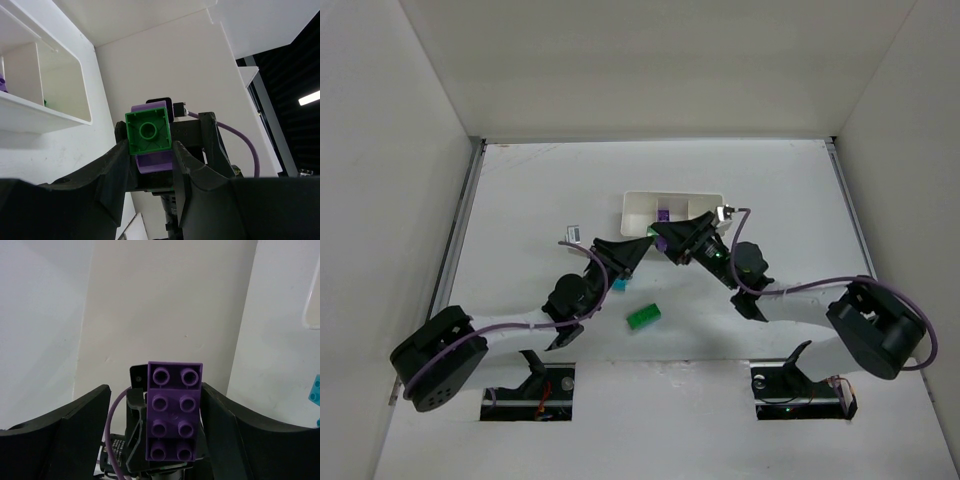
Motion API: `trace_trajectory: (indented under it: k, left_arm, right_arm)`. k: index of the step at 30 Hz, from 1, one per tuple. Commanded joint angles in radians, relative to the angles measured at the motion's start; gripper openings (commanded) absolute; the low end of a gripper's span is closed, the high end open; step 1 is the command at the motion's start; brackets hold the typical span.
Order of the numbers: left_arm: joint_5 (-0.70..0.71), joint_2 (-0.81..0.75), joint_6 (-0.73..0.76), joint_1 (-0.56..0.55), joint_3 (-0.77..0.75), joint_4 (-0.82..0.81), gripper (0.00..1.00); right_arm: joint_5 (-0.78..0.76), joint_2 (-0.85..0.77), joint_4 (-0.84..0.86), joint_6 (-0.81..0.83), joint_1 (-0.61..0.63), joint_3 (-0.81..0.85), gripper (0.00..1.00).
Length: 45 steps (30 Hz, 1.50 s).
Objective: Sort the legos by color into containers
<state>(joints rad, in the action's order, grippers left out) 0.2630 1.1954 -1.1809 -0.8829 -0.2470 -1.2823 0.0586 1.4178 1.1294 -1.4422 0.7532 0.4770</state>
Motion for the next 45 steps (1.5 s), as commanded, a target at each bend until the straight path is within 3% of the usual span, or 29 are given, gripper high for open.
trace_trajectory:
  k: [1, 5, 18, 23, 37, 45]
  left_arm:
    - [0.001, -0.052, 0.013, 0.012, 0.015, -0.092, 0.18]
    - [0.004, -0.071, 0.009, 0.017, 0.022, -0.08, 0.18]
    - [-0.001, -0.066, 0.009, 0.011, 0.008, -0.055, 0.18]
    - [-0.014, -0.076, 0.023, 0.019, 0.006, -0.025, 0.17]
    - [-0.031, -0.266, 0.089, 0.098, 0.057, 0.147, 0.13]
    - [-0.019, -0.326, 0.181, 0.054, 0.052, 0.274, 0.13]
  right_arm:
    - [0.006, -0.045, 0.012, 0.058, -0.008, -0.017, 0.76]
    - [0.004, -0.068, -0.006, 0.086, -0.013, -0.031, 0.74]
    - [-0.039, -0.117, -0.152, 0.198, -0.009, -0.006, 0.41]
    - [-0.042, -0.141, -0.194, 0.238, -0.013, -0.006, 0.35]
    - [0.036, -0.25, -0.367, 0.365, -0.134, 0.014, 0.33]
    - [-0.028, -0.22, -0.62, 0.557, -0.176, 0.15, 0.33]
